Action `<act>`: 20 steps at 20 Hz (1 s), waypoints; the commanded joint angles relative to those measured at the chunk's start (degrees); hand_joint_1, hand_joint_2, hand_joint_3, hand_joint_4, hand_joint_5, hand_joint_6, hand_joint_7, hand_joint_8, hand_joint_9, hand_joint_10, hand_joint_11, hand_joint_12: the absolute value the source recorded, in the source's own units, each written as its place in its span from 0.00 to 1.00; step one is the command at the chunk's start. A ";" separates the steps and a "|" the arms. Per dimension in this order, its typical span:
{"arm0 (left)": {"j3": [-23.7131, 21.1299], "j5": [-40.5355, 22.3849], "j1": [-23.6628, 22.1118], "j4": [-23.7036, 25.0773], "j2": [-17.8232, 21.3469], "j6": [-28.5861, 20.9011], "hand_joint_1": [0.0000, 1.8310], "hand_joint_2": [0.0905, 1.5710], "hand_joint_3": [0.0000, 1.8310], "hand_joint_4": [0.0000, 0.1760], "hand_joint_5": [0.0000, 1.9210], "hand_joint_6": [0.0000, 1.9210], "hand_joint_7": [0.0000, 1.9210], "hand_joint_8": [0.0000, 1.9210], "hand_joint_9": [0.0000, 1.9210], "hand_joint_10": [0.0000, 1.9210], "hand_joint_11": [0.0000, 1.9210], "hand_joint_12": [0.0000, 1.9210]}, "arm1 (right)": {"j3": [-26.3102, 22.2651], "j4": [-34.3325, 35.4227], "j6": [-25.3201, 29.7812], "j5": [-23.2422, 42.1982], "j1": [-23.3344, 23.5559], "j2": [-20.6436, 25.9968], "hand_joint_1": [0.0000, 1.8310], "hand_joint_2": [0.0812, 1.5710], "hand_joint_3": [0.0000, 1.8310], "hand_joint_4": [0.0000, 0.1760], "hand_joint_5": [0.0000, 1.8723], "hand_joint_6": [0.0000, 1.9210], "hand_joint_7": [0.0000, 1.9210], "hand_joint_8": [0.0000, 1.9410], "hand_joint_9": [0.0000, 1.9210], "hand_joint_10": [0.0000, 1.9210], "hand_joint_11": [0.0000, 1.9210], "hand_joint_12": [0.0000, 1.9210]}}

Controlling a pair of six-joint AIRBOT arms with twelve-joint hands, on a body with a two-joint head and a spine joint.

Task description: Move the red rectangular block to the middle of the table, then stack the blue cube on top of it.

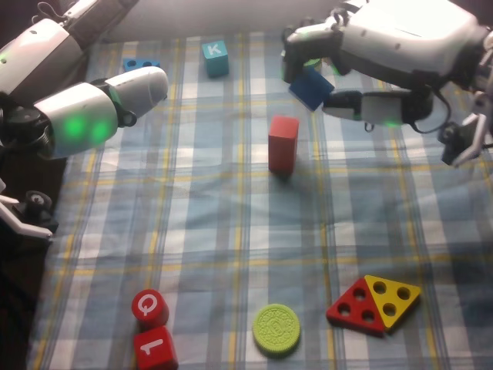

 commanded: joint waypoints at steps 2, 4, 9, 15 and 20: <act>0.43 -7.33 -0.29 0.49 0.14 -0.38 0.30 0.86 0.00 0.28 0.00 0.00 0.00 0.00 0.00 0.00 0.00 0.00 | 0.79 -1.00 0.30 4.63 1.99 -1.27 0.73 0.77 0.00 0.00 0.43 0.61 0.37 0.70 0.34 0.85 0.21 0.95; 0.51 -7.25 -0.29 0.38 0.11 -0.39 0.32 0.86 0.00 0.37 0.00 0.00 0.00 0.00 0.00 0.00 0.00 0.00 | 1.33 -2.13 0.30 3.29 2.66 -2.21 0.65 0.79 0.00 0.00 0.44 0.62 0.32 0.80 0.26 0.77 0.16 0.99; 0.57 -7.26 -0.21 0.14 0.10 -0.41 0.32 0.87 0.00 0.68 0.00 0.00 0.00 0.00 0.00 0.00 0.00 0.00 | 1.94 -3.02 0.30 1.02 2.69 -3.41 0.57 0.84 0.00 0.00 0.32 0.80 0.20 0.25 0.12 0.41 0.00 0.84; 0.75 -7.33 -0.12 -0.06 -0.13 -0.48 0.34 0.87 0.00 0.60 0.00 0.00 0.00 0.00 0.00 0.00 0.00 0.00 | 2.48 -3.74 0.29 -0.14 2.68 -4.71 0.63 0.79 0.00 0.00 0.38 0.67 0.38 0.78 0.32 0.67 0.23 0.95; 0.85 -7.32 -0.12 -0.08 -0.21 -0.61 0.34 0.87 0.00 0.57 0.00 0.00 0.00 0.00 0.00 0.00 0.00 0.00 | 2.53 -4.18 0.55 -0.54 2.68 -4.94 0.64 0.78 0.00 0.00 0.41 0.60 0.38 0.79 0.30 0.69 0.21 0.98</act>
